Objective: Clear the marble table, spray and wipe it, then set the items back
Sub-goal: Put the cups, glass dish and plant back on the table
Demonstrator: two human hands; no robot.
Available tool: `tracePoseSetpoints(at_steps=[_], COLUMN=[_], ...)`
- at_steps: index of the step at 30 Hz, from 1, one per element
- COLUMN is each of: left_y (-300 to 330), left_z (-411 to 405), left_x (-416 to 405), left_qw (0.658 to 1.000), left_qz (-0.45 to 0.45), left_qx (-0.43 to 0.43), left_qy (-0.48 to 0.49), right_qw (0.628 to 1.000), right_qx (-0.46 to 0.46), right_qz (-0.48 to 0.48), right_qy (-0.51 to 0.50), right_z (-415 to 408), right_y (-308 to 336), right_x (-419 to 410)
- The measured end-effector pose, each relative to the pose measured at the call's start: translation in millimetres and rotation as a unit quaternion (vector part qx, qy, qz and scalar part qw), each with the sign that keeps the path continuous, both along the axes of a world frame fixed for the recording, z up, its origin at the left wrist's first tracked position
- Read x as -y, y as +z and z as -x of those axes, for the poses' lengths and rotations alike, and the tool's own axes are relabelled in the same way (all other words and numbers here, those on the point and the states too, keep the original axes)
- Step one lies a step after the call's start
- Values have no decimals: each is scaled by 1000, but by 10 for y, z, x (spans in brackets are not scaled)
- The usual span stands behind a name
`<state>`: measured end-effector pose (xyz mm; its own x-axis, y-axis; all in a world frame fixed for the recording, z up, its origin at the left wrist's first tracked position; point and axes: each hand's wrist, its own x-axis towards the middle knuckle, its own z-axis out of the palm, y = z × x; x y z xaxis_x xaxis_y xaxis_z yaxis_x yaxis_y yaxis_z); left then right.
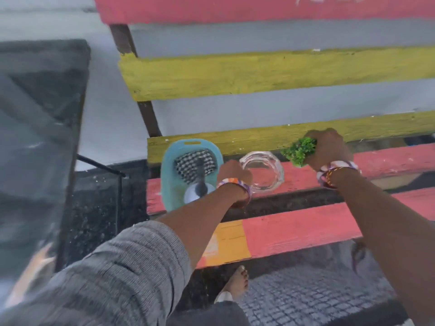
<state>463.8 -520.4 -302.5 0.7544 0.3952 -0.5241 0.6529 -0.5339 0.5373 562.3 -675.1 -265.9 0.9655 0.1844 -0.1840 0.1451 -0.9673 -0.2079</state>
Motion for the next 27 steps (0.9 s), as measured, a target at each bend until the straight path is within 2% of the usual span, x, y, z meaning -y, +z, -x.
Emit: tracePoseSetpoints(at_steps=[2,4,6,9,11,13,15,16,19,20,23,24,26,27], left_y=[451,886,1232,1557,1707,1792,1766,1729,1963,2004,2079,2101,2086,2049], left_z=[272,634,941,1324,1515,1721,1857,1864,2104,2116,2087,2097,2105,2093], left_x=[-256,-541,-769,-1126,-1326,-1488,-1682,-1714,-1832,-1920,-2295,-2458,-2816,-3028], left_qw=[991,950,874,764,663,638,599,591,612,633,814,860,925,942], left_qz=[-80,-200,-316,-417,-484,-513,-542,-549,-544,-523,-428,-377,-283,-236], left_qx=[80,159,218,250,310,283,322,344,376,392,305,297,251,239], left_qy=[-71,-180,-298,-424,-480,-499,-493,-481,-434,-414,-248,-175,-34,20], right_qw=[999,997,994,989,987,984,982,982,980,980,986,988,990,990], right_qx=[46,83,109,129,144,152,162,162,164,161,131,114,83,73], right_qz=[-3,-9,-28,-68,-76,-92,-99,-100,-115,-115,-96,-94,-98,-102], right_qy=[3,5,-1,-10,3,17,18,18,16,18,29,36,52,64], right_z=[251,553,810,1230,1470,1654,1874,1908,2046,2079,2080,2064,2002,1963], right_y=[370,711,1012,1376,1545,1672,1777,1810,1936,1970,2060,2075,2083,2085], right_x=[-284,-617,-940,-1442,-1724,-1935,-2138,-2180,-2318,-2359,-2526,-2604,-2787,-2895])
